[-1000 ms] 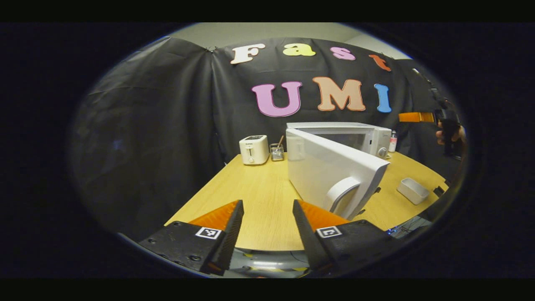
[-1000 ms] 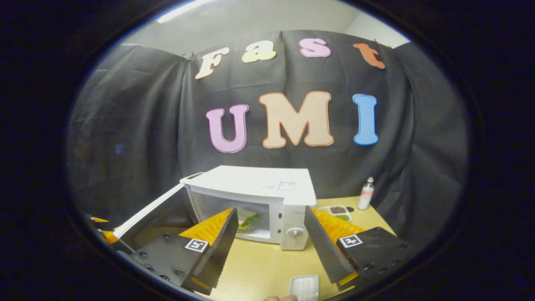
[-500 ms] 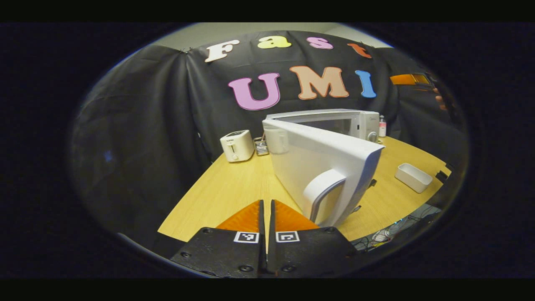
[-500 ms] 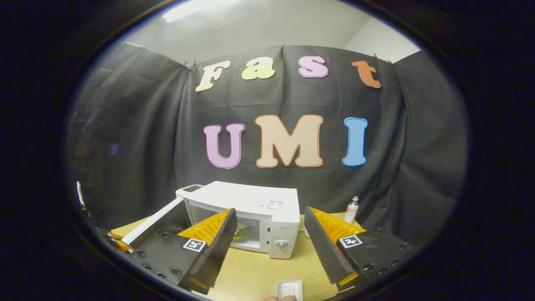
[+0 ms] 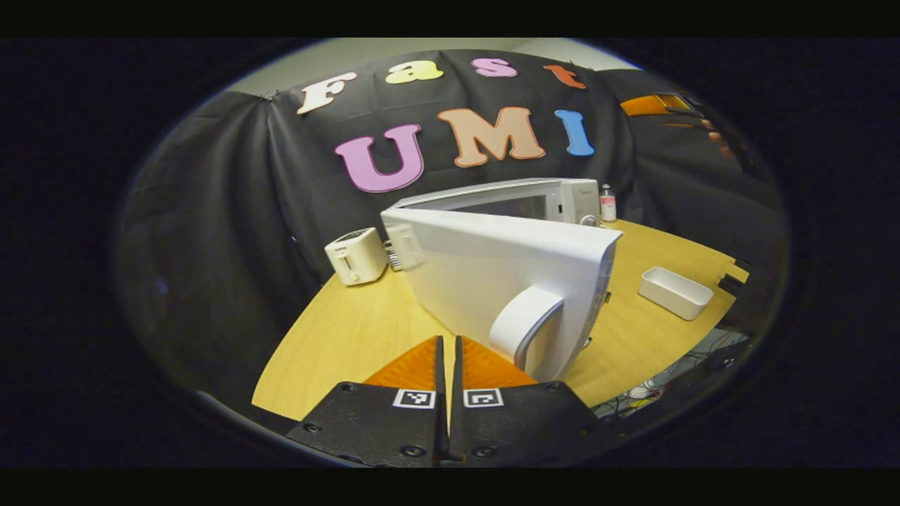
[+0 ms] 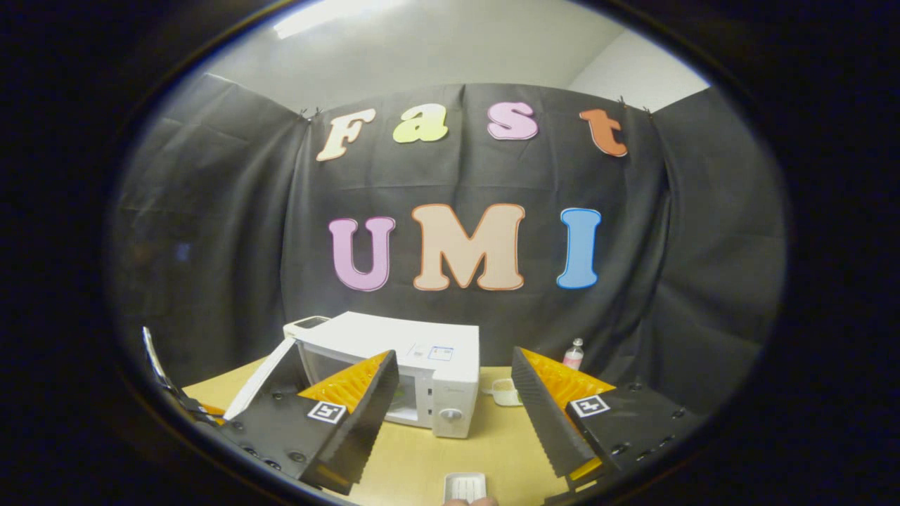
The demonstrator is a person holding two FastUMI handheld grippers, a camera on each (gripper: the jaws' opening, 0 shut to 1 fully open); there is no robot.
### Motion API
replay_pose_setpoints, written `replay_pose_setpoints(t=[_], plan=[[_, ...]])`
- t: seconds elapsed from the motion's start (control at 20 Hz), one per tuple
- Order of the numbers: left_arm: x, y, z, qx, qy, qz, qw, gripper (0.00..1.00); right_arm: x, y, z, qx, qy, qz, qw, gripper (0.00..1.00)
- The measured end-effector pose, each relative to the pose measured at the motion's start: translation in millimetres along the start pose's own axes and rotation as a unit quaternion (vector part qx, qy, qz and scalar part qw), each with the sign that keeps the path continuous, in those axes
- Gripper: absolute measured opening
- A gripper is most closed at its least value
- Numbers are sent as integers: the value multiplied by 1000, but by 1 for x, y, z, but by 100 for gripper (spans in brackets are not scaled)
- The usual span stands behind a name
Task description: Open the microwave oven with the left hand, put the food in, and close the microwave oven.
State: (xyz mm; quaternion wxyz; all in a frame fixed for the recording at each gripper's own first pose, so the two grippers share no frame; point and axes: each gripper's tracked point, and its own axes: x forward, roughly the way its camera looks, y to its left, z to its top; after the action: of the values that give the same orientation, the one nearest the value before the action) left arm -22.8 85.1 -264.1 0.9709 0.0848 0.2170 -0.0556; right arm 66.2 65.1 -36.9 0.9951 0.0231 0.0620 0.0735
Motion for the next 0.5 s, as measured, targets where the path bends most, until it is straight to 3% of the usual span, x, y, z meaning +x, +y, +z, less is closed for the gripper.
replay_pose_setpoints(t=[0.5], plan=[[45, -59, 40, 13, -13, -22, 1000, 0, 3, -33, 9, -3, -6, 5, 1000, 99]])
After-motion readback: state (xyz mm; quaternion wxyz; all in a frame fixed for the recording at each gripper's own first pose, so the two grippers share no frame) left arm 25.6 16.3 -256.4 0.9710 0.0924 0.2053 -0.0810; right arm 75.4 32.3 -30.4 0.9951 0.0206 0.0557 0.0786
